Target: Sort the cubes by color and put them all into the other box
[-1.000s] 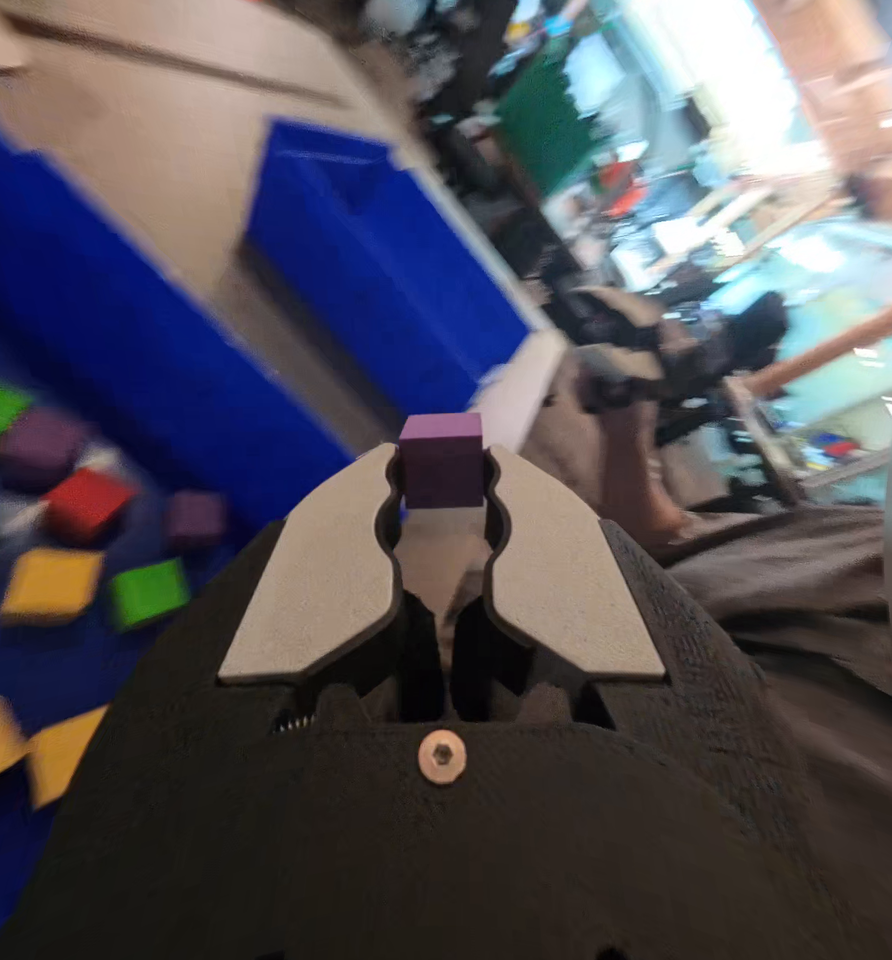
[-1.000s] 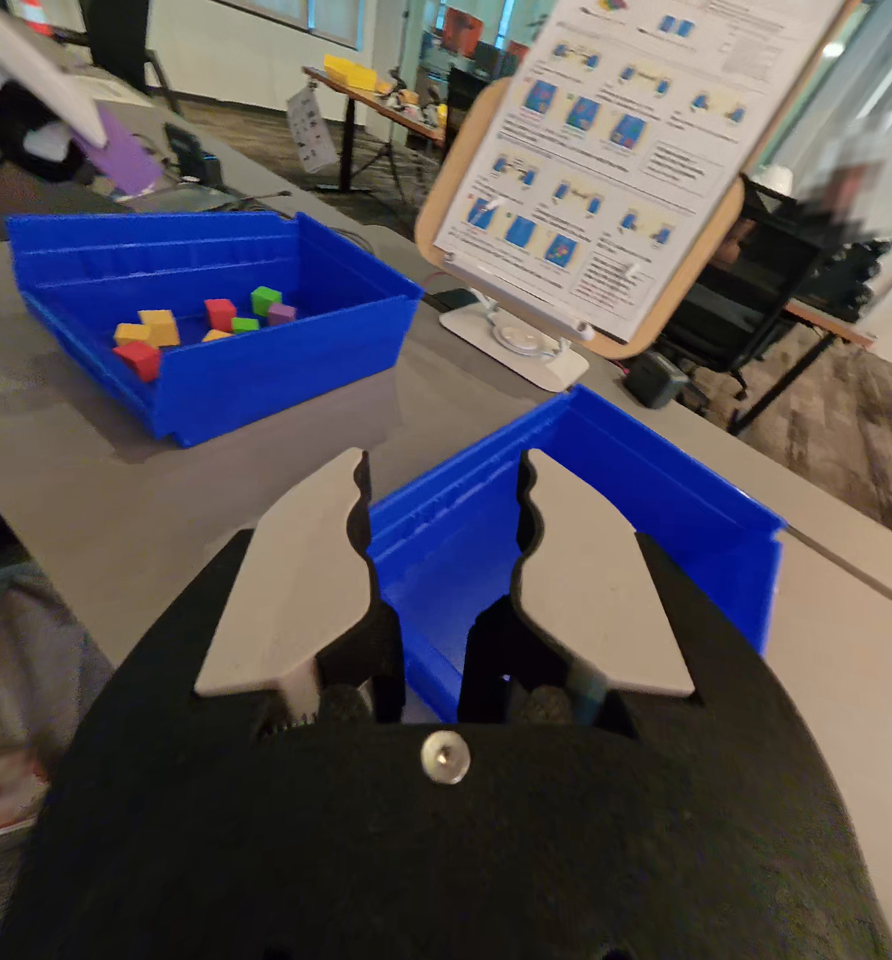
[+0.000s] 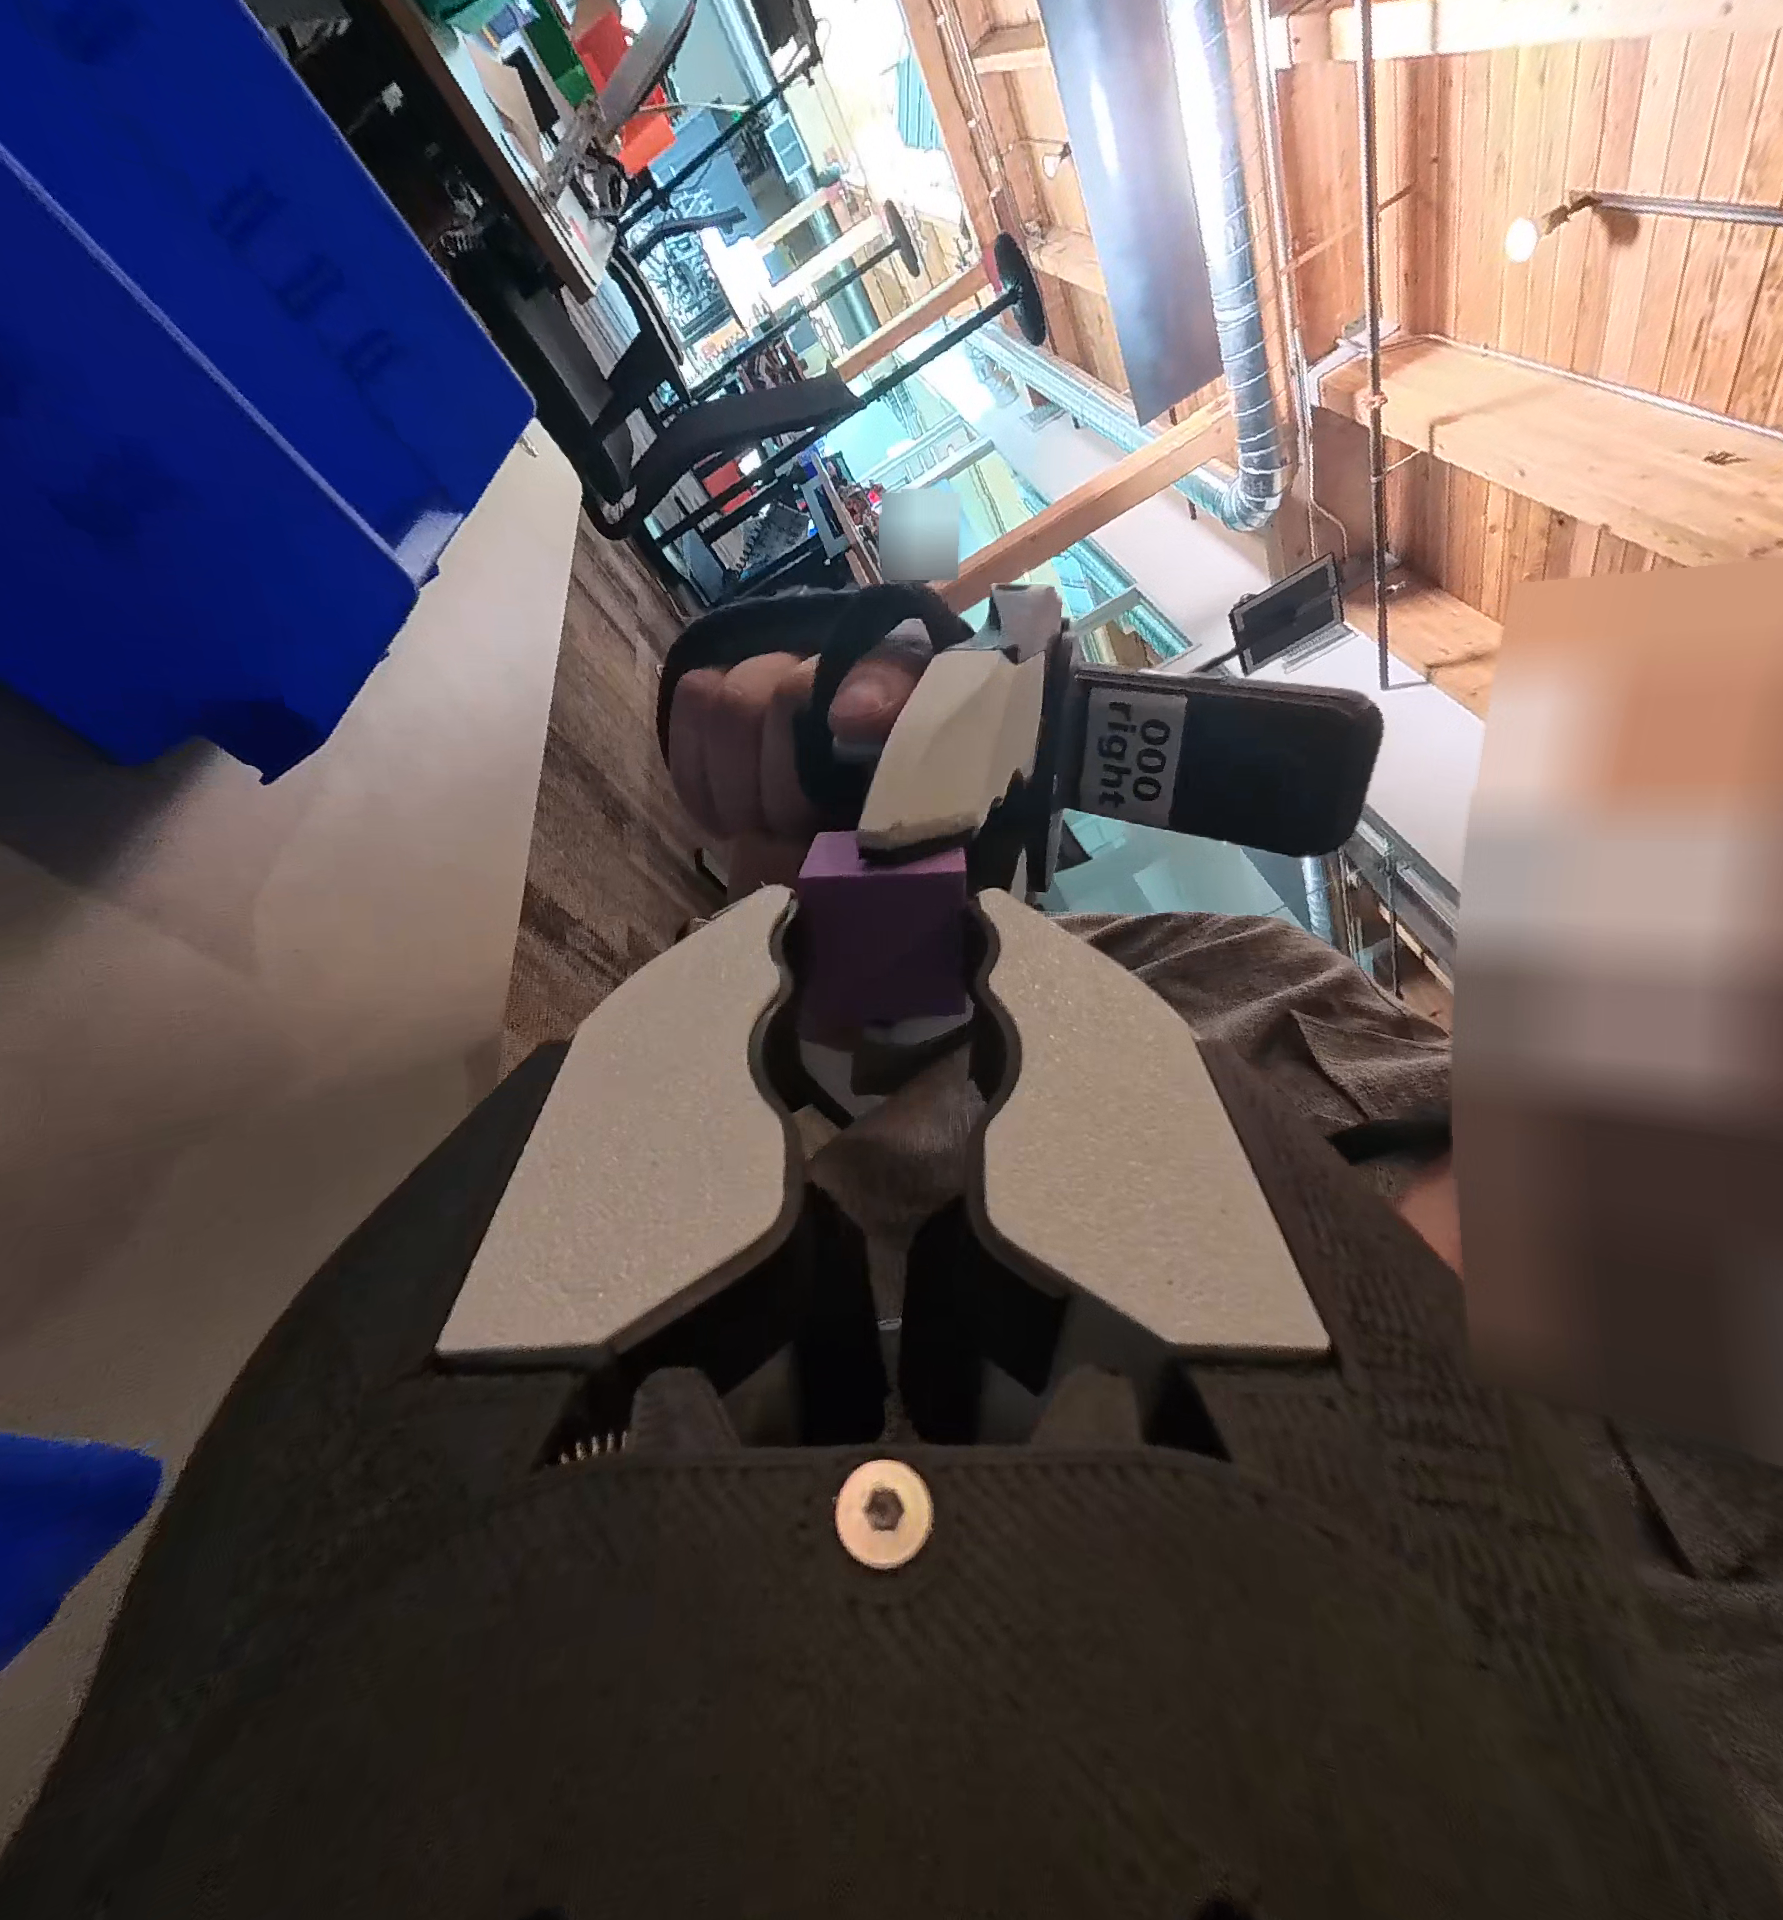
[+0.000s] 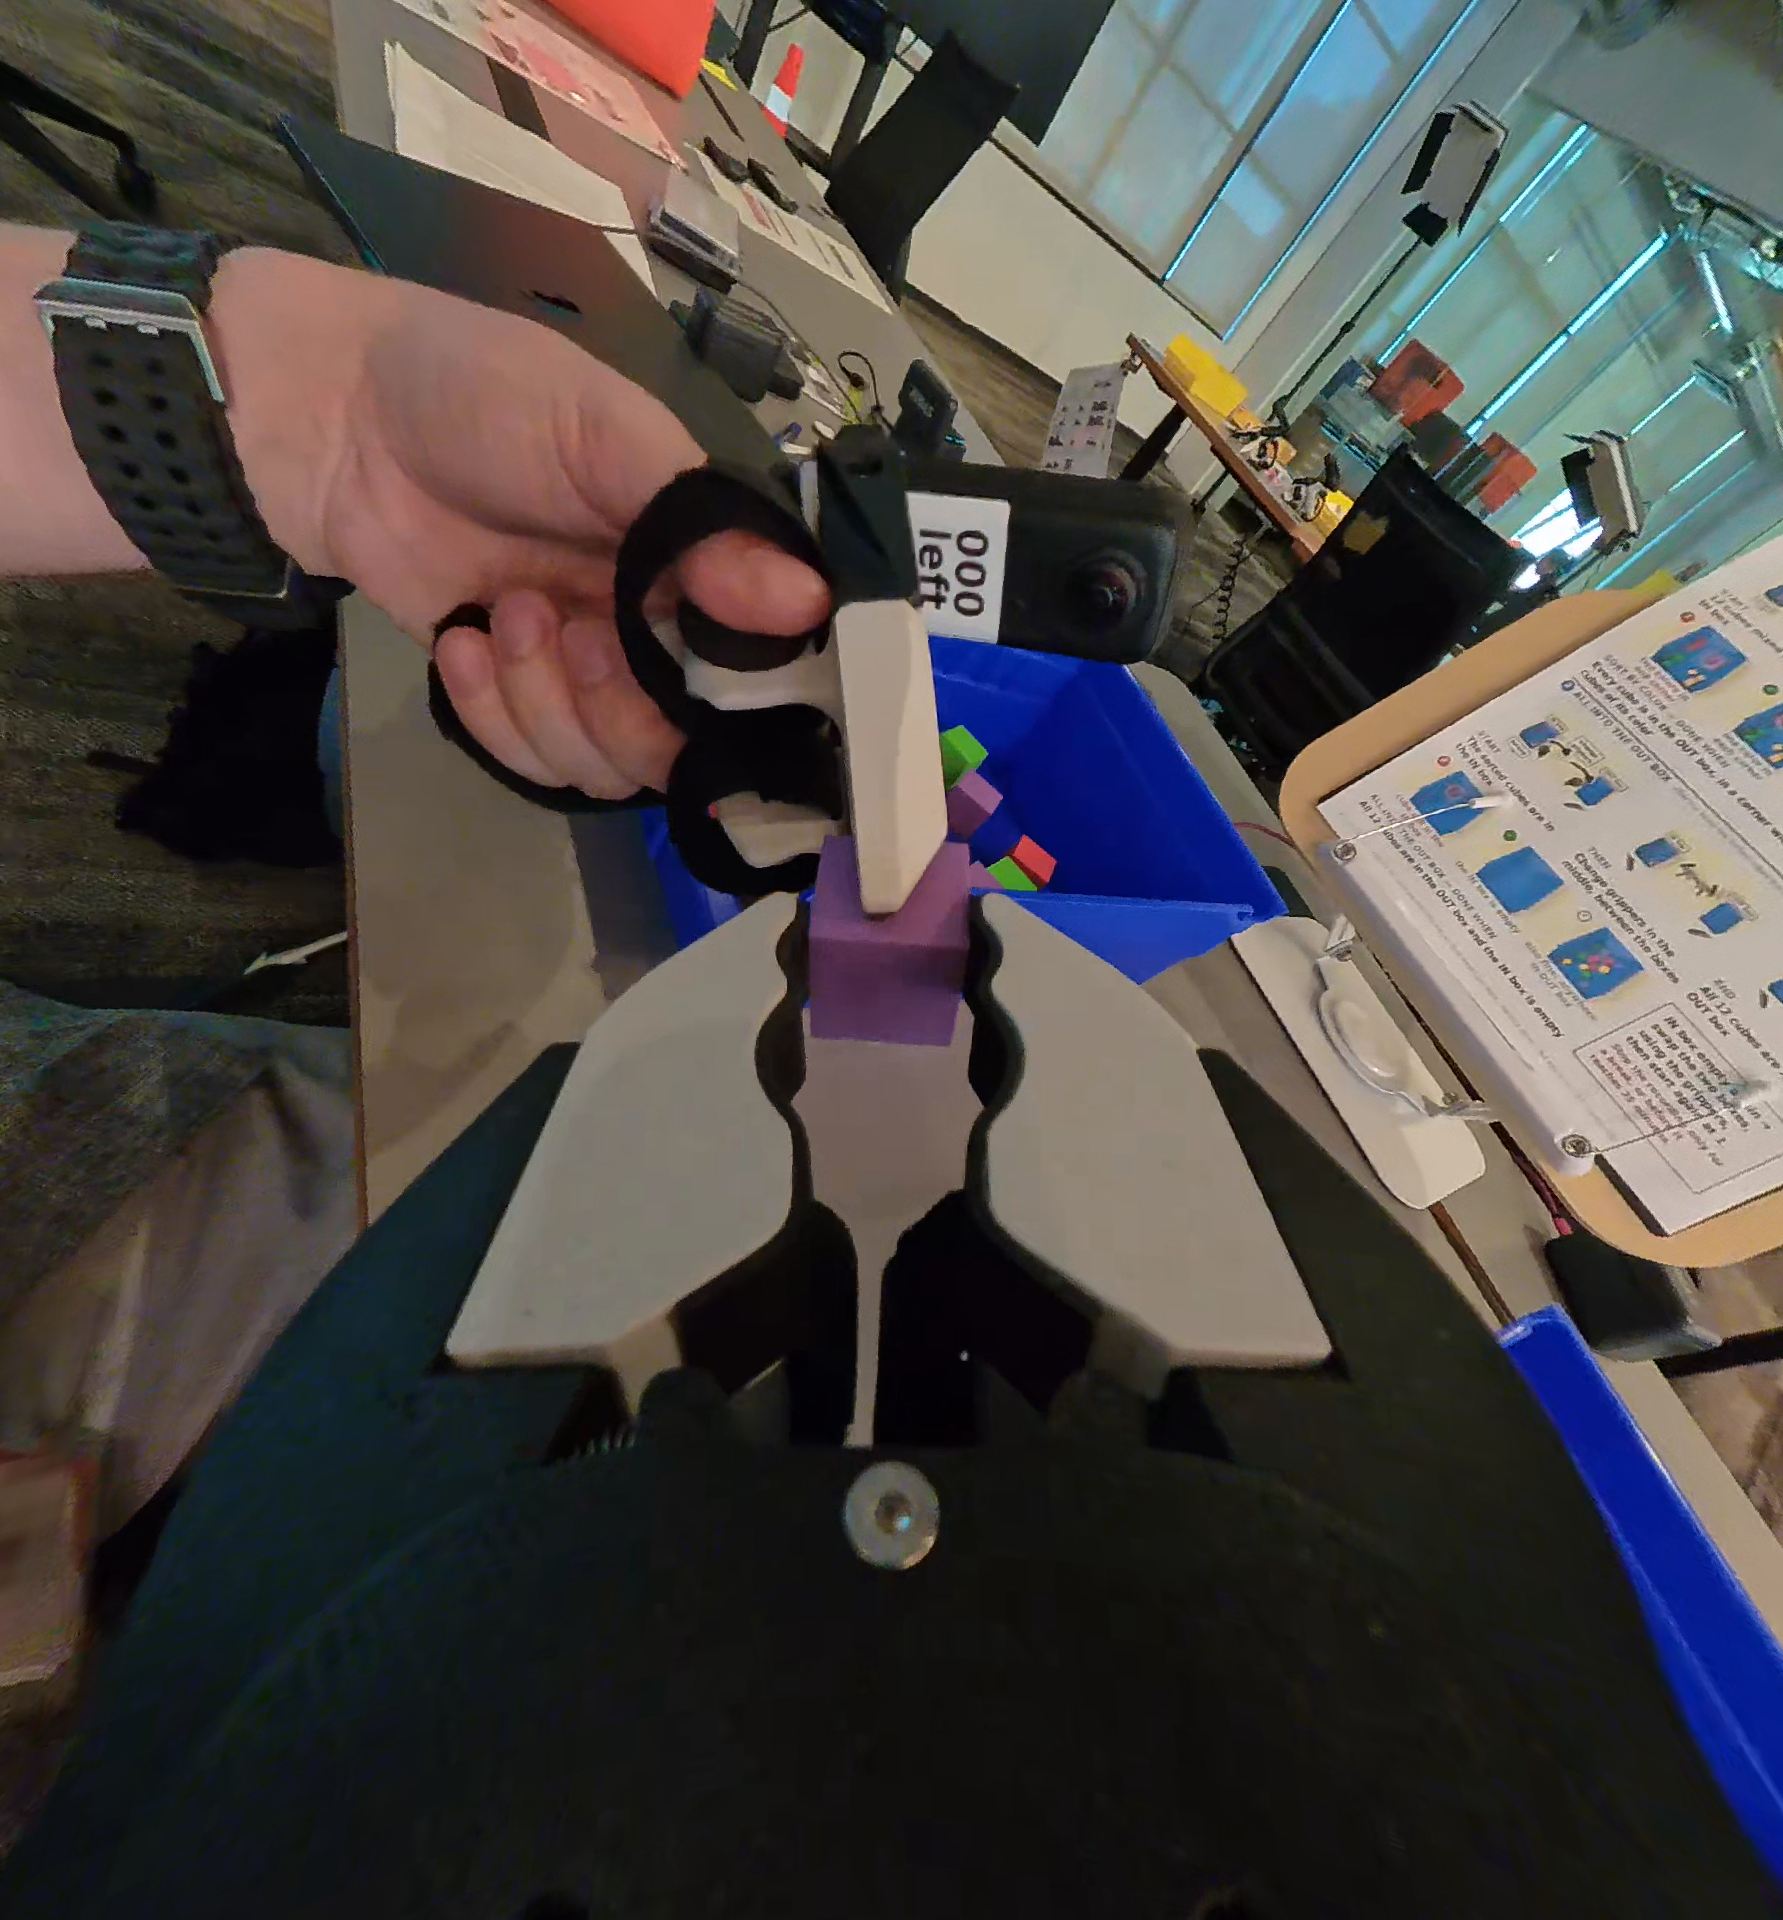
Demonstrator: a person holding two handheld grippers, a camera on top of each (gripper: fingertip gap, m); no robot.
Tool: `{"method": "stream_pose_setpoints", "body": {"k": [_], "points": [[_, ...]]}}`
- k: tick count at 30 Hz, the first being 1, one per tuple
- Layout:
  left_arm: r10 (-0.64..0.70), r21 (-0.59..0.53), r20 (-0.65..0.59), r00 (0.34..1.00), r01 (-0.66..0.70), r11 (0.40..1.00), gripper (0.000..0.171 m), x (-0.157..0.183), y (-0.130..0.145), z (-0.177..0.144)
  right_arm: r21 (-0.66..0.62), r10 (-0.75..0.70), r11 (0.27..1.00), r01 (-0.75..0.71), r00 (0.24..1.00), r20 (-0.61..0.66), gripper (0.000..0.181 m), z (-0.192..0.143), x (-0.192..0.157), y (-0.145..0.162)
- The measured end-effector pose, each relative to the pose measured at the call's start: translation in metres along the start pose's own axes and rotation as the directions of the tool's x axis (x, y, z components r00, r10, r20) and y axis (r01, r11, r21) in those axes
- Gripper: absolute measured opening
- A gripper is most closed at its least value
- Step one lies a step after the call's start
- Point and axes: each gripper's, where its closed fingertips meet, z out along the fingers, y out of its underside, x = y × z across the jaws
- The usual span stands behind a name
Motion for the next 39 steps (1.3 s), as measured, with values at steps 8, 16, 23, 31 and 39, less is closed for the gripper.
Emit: {"method": "stream_pose_setpoints", "body": {"k": [8,16,23,31,39], "points": [[0.060,0.117,-0.005,0.998,-0.059,0.991,0.052,0.003,-0.013,0.006,0.021,0.015,1.000,-0.014,1.000,-0.020,0.027,-0.012,0.007,0.004],[0.269,0.339,0.394,0.879,-0.411,0.846,0.062,0.010,-0.060,-0.050,0.029,0.157,0.987,-0.155,0.947,-0.280,0.028,-0.071,0.084,0.013],[0.309,0.293,0.683,0.662,-0.636,0.714,0.060,0.025,-0.075,-0.093,-0.234,0.401,0.788,-0.569,0.763,-0.508,0.027,-0.118,0.138,0.111],[0.312,0.213,0.736,0.600,-0.644,0.735,0.053,0.024,-0.070,-0.105,-0.710,0.511,0.174,-0.682,0.679,-0.527,0.028,-0.142,0.111,0.225],[0.273,0.170,0.812,0.516,-0.657,0.735,0.049,0.018,-0.071,-0.137,-0.803,0.522,-0.156,-0.575,0.642,-0.561,0.027,-0.156,0.076,0.267]]}}
